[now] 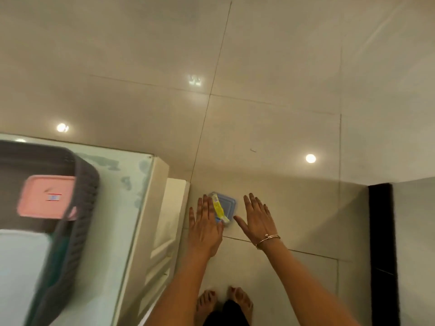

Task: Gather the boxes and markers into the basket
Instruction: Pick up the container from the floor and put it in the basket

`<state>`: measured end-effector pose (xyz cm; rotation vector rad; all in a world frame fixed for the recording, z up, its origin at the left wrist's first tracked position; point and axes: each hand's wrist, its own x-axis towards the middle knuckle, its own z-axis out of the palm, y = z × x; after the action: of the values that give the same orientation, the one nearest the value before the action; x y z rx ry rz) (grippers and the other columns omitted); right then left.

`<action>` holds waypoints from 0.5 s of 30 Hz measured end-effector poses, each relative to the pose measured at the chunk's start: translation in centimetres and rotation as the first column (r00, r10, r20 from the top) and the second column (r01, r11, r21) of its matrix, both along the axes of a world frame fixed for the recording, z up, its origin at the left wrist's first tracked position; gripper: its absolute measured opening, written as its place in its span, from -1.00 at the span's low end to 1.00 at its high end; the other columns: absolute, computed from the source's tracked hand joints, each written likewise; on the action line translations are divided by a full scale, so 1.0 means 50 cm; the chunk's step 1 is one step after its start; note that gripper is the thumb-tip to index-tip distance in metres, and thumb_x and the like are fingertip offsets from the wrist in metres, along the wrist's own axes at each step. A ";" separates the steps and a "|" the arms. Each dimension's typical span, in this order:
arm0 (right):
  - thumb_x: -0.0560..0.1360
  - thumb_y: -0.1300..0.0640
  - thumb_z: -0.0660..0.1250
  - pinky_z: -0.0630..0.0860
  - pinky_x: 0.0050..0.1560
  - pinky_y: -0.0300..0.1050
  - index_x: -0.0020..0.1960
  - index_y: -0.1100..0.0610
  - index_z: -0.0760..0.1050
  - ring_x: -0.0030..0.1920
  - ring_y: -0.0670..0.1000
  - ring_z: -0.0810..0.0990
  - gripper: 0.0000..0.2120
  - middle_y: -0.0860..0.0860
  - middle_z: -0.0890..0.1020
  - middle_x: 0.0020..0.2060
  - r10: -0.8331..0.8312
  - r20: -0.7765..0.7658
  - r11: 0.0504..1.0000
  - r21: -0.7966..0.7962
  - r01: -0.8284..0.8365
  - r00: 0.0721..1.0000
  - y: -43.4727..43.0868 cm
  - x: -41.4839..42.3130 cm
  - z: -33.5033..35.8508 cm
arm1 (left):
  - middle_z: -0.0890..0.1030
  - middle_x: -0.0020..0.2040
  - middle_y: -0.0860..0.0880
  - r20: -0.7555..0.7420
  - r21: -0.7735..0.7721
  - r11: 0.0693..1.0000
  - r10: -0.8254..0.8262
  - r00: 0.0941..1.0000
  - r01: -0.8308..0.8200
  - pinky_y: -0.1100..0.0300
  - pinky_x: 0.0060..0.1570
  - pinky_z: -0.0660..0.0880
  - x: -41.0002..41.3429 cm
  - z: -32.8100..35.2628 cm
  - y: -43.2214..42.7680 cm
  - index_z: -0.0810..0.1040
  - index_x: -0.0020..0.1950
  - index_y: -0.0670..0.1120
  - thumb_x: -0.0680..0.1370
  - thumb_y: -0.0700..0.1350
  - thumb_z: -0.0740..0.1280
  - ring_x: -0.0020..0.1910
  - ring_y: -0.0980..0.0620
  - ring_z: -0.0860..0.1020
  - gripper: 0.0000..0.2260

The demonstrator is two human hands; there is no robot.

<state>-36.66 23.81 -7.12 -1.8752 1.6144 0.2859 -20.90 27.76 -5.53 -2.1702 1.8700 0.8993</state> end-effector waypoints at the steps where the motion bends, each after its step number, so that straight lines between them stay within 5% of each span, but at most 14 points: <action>1: 0.43 -0.37 -0.13 0.16 0.42 0.02 0.46 0.17 0.07 0.45 0.13 0.19 -0.20 0.15 0.20 0.46 -0.095 0.045 0.995 0.040 0.093 0.995 -0.009 0.001 -0.049 | -0.15 0.55 -0.10 -0.034 0.055 0.996 0.073 0.997 -0.071 0.00 0.49 -0.15 0.003 -0.052 -0.008 -0.21 0.50 -0.14 0.62 0.02 0.00 0.53 -0.05 -0.13 -0.43; 4: 0.51 -0.06 0.24 0.30 0.30 -0.03 0.38 0.24 0.25 0.32 0.17 0.37 -0.44 0.22 0.40 0.34 -0.447 0.188 0.889 0.207 0.410 0.875 -0.040 0.006 -0.172 | -0.06 0.55 -0.15 -0.160 0.202 0.907 0.404 0.901 -0.370 0.04 0.48 0.02 0.006 -0.186 -0.037 -0.14 0.50 -0.20 0.62 -0.05 0.07 0.52 -0.09 -0.02 -0.43; 7: 0.47 -0.01 0.33 0.38 0.22 -0.02 0.34 0.28 0.31 0.25 0.20 0.46 -0.44 0.25 0.48 0.25 -0.686 0.216 0.713 0.390 0.583 0.695 -0.064 0.019 -0.254 | 0.10 0.51 -0.23 -0.179 0.272 0.738 0.669 0.721 -0.617 0.02 0.38 0.20 0.006 -0.283 -0.062 0.00 0.50 -0.23 0.60 -0.13 0.16 0.46 -0.19 0.17 -0.46; 12: 0.44 0.04 0.38 0.42 0.17 -0.02 0.26 0.31 0.39 0.18 0.21 0.50 -0.49 0.25 0.54 0.17 -0.757 0.208 0.645 0.385 0.660 0.619 -0.068 0.040 -0.316 | 0.41 0.31 -0.30 -0.075 0.273 0.660 0.740 0.669 -0.700 -0.04 0.21 0.41 0.010 -0.357 -0.068 0.38 0.31 -0.26 0.57 -0.07 0.20 0.24 -0.26 0.42 -0.62; 15: 0.36 0.05 0.47 0.48 0.18 0.07 0.23 0.30 0.40 0.14 0.23 0.52 -0.45 0.24 0.54 0.16 -0.848 0.211 0.524 0.468 0.712 0.486 -0.067 0.053 -0.331 | 0.45 0.28 -0.24 0.014 0.234 0.647 0.744 0.668 -0.726 -0.10 0.26 0.36 0.013 -0.357 -0.062 0.53 0.19 -0.15 0.57 0.04 0.12 0.23 -0.24 0.40 -0.63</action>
<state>-34.01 20.47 -23.67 -0.6886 1.7945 -0.2531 -20.25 24.68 -23.40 -2.7898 0.7583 1.2524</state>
